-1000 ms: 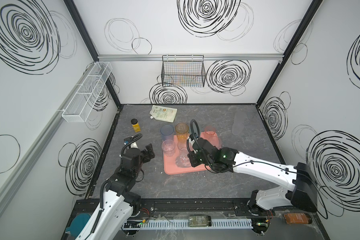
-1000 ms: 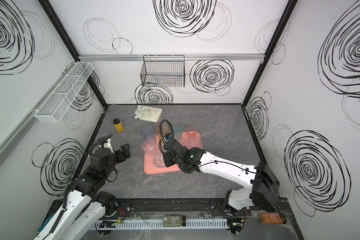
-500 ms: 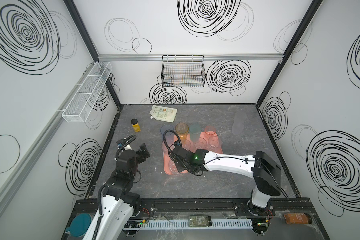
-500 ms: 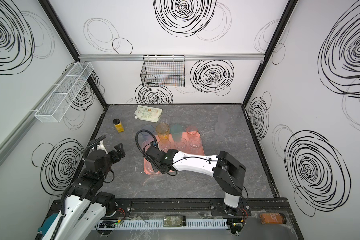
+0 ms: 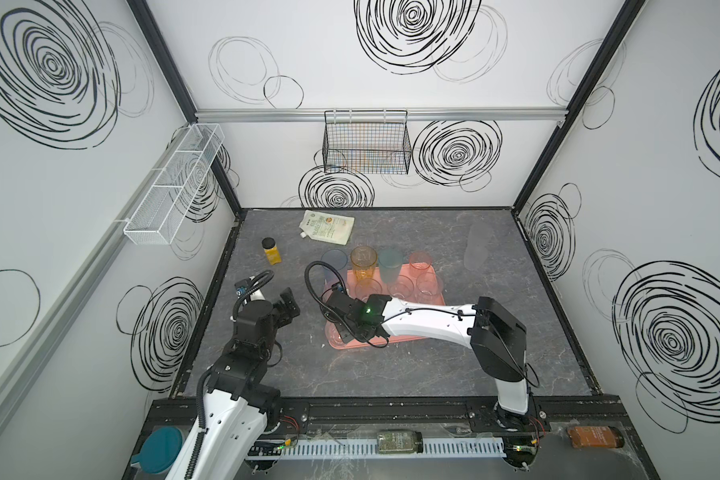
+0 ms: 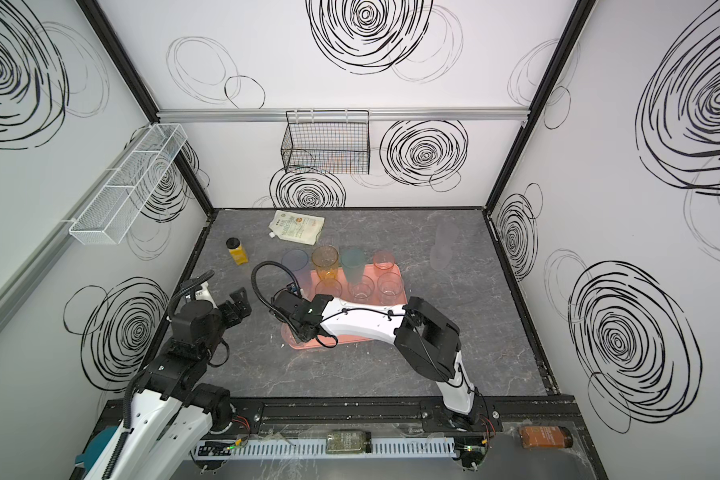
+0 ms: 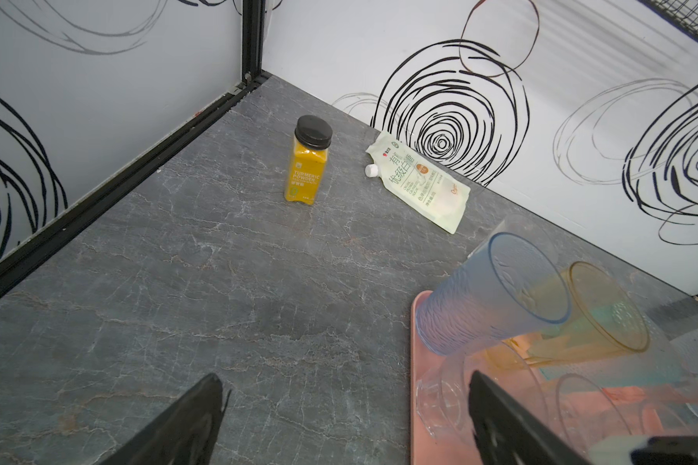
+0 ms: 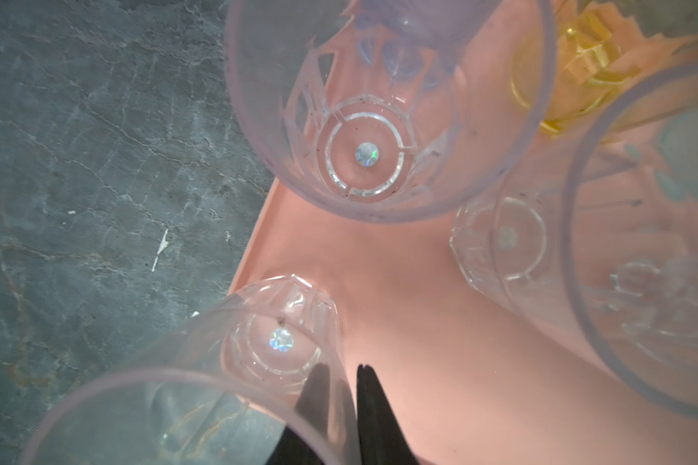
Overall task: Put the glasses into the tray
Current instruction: 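Carry the clear glass over the tray toward its near edge, then lower the glass onto the tray's near corner and open the right gripper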
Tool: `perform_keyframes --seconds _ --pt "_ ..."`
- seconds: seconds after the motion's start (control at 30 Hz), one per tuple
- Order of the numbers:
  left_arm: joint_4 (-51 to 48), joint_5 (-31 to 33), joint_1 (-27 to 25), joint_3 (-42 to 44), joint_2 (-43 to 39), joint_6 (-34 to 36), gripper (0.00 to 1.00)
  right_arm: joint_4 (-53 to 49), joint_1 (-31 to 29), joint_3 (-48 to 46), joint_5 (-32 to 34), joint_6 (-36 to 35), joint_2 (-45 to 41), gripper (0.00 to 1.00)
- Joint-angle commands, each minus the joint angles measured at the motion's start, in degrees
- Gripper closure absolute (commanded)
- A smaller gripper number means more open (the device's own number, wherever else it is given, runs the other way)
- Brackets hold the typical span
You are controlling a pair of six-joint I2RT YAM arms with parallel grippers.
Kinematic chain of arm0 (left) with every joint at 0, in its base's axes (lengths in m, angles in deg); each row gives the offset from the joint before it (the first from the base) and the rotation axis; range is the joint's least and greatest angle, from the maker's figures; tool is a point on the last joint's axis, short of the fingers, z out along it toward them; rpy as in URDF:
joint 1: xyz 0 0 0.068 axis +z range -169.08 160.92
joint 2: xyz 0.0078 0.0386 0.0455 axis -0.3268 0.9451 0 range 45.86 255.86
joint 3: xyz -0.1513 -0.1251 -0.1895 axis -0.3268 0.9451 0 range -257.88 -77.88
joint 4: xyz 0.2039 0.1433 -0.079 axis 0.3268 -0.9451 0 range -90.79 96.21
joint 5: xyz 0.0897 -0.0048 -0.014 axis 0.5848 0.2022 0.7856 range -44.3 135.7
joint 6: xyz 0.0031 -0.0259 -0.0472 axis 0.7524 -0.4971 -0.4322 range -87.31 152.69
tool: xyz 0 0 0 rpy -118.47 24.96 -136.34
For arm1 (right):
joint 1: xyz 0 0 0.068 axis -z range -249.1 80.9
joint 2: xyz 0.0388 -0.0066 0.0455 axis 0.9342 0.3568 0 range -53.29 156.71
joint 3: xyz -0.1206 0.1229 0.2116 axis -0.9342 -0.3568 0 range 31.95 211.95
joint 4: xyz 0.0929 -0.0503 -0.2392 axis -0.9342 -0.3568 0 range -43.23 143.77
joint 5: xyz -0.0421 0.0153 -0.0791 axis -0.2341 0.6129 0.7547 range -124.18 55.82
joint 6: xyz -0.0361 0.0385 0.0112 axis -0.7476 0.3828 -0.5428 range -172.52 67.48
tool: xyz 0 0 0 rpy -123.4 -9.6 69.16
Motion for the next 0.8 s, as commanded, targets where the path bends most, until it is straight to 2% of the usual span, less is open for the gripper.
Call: perform_keyframes --seconds 0.0,0.2,0.4,0.53,0.63,0.77 --pt "2.92 0.70 -0.38 0.47 -0.44 0.62 0.03 -3.32 -0.74 1.91 0.25 -0.02 0.58 0.71" --pt "2.77 0.94 -0.42 0.38 -0.27 0.78 0.03 -5.39 -0.54 4.09 -1.68 -0.67 -3.34 0.57" --pt "2.48 1.13 -0.38 0.06 -0.17 0.86 0.03 -6.85 2.56 1.19 -3.33 -1.21 -14.27 0.51" --pt "2.55 0.67 -0.46 -0.12 0.07 0.85 0.01 -5.28 8.28 -5.55 -5.54 -1.39 -23.54 0.50" --pt "3.48 -0.87 -1.15 -0.90 0.94 1.71 0.00 -3.01 13.64 -11.55 -4.43 -1.39 -30.26 0.49" --pt "4.30 -0.73 -5.68 -4.27 4.70 3.39 0.00 3.33 20.22 -19.74 -2.56 -3.17 -39.11 0.47"
